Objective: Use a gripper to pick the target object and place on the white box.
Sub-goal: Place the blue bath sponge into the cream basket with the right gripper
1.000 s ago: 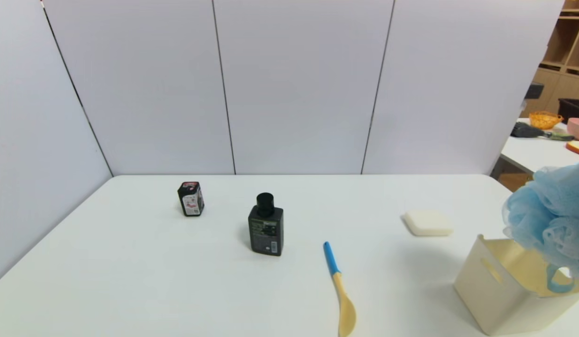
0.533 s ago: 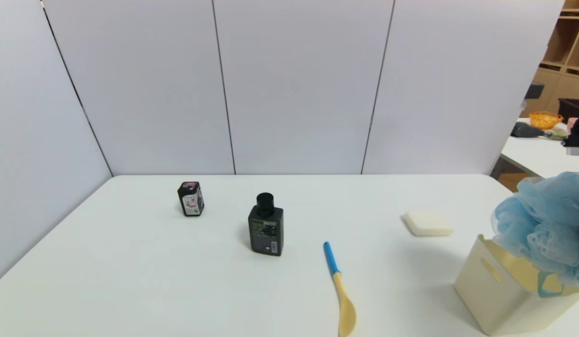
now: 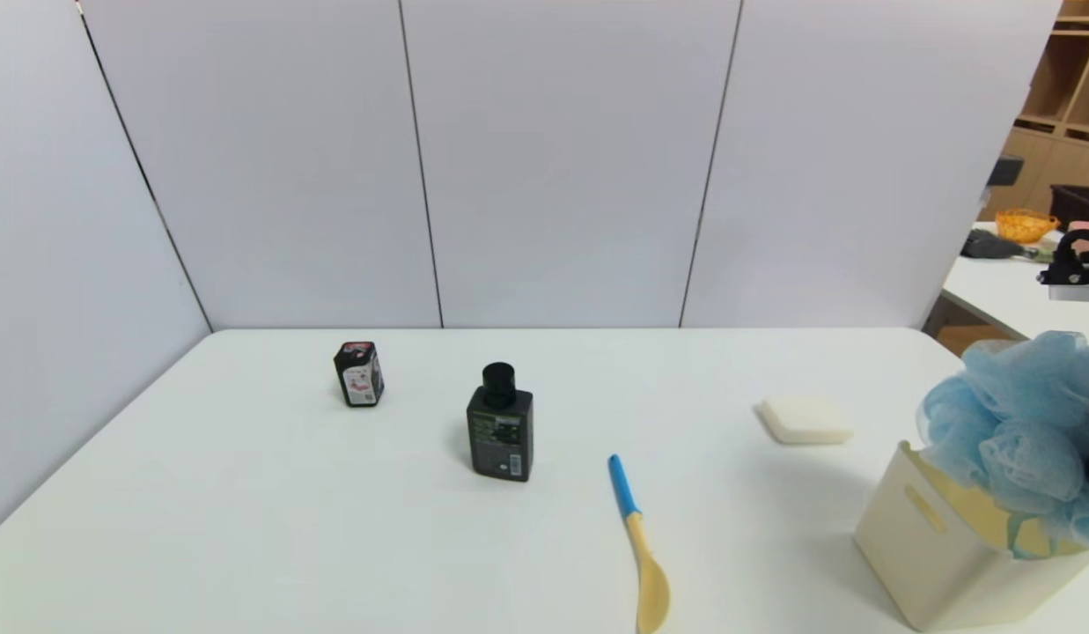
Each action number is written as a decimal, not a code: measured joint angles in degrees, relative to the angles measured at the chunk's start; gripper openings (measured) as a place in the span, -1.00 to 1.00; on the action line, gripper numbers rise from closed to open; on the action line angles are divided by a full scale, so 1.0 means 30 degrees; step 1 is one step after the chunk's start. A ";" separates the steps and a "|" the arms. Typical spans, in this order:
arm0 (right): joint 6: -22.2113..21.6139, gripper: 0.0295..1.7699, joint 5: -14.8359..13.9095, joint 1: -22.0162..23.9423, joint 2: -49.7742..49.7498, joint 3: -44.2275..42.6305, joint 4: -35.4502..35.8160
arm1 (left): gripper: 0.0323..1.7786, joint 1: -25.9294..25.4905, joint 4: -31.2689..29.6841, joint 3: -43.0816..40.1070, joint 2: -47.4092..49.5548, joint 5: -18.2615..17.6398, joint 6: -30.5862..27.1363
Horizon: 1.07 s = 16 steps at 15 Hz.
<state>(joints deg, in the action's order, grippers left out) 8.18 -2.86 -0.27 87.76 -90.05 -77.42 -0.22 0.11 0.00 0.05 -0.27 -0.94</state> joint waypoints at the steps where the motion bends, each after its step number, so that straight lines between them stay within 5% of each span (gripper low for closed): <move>1: 0.0008 -0.74 0.0008 0.0053 0.0028 0.0110 0.0008 | 0.90 0.0000 0.0000 0.0000 0.0000 0.0000 0.0000; 16: 0.0028 -0.75 0.0037 0.0053 0.0414 0.1564 0.0073 | 0.90 -0.0008 0.0000 0.0000 0.0000 0.0000 -0.0008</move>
<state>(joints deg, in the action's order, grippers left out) 8.27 -2.76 -0.11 89.00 -85.36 -77.20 -0.24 0.11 0.00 0.05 -0.27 -0.96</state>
